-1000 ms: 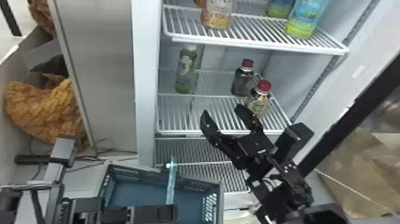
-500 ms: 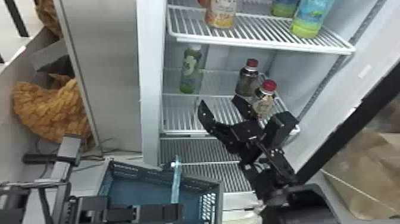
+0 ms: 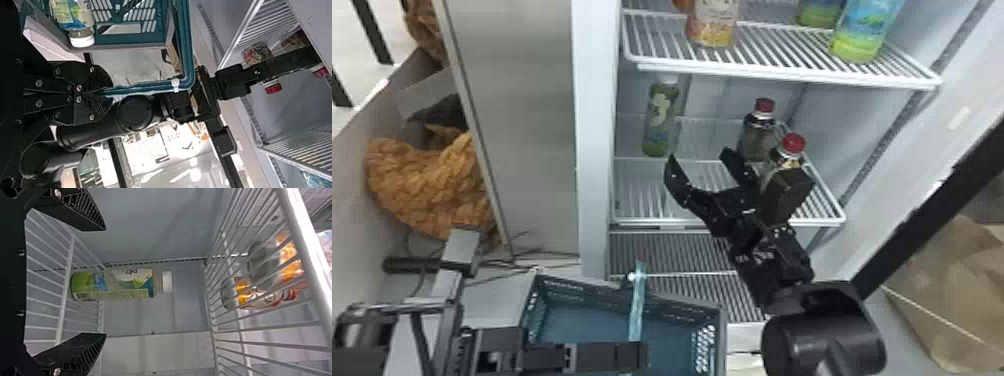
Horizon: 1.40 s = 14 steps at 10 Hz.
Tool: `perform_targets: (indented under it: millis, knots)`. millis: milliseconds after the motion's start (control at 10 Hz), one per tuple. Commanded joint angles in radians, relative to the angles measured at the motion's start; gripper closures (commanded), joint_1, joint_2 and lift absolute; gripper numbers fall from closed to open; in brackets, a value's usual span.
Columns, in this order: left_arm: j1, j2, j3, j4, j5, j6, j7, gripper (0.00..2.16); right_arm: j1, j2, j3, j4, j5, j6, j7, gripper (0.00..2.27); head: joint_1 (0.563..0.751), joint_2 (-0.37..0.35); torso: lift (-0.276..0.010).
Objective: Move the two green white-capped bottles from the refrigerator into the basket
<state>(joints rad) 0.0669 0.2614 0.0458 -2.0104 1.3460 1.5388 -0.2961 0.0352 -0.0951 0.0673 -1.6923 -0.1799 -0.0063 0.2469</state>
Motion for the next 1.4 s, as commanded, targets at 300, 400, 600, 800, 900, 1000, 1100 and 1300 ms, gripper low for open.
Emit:
perform_targets:
  millis: [300, 400, 600, 800, 900, 1000, 1100, 1300]
  knots:
    - [-0.008, 0.001, -0.004, 0.002, 0.000, 0.000, 0.002, 1.16, -0.111, -0.005, 0.030, 0.138, 0.000, -0.028, -0.005, 0.07, 0.695, -0.191, -0.263]
    - [-0.013, 0.001, -0.006, 0.002, 0.000, -0.002, 0.003, 1.16, -0.138, -0.006, 0.044, 0.165, 0.000, -0.026, -0.011, 0.07, 0.695, -0.185, -0.263]
    - [-0.018, 0.001, -0.010, 0.006, 0.000, 0.000, 0.005, 1.16, -0.190, -0.009, 0.064, 0.223, 0.000, -0.026, -0.017, 0.07, 0.695, -0.171, -0.263]
    - [-0.020, 0.001, -0.012, 0.009, 0.000, -0.002, 0.006, 1.16, -0.229, -0.011, 0.074, 0.265, -0.002, -0.028, -0.026, 0.06, 0.695, -0.166, -0.263]
    - [-0.023, 0.001, -0.014, 0.011, 0.002, 0.000, 0.006, 1.16, -0.246, -0.014, 0.080, 0.287, -0.002, -0.028, -0.032, 0.06, 0.695, -0.165, -0.263]
    - [-0.023, 0.001, -0.016, 0.011, 0.002, 0.000, 0.006, 1.16, -0.266, -0.014, 0.088, 0.312, -0.004, -0.028, -0.034, 0.06, 0.695, -0.164, -0.263]
    - [-0.025, 0.001, -0.016, 0.014, 0.002, 0.000, 0.006, 1.16, -0.291, -0.015, 0.102, 0.346, -0.006, -0.055, -0.035, 0.06, 0.695, -0.161, -0.263]
    - [-0.028, 0.001, -0.018, 0.019, 0.004, -0.002, 0.006, 1.16, -0.335, -0.020, 0.128, 0.400, -0.012, -0.072, -0.044, 0.06, 0.695, -0.155, -0.263]
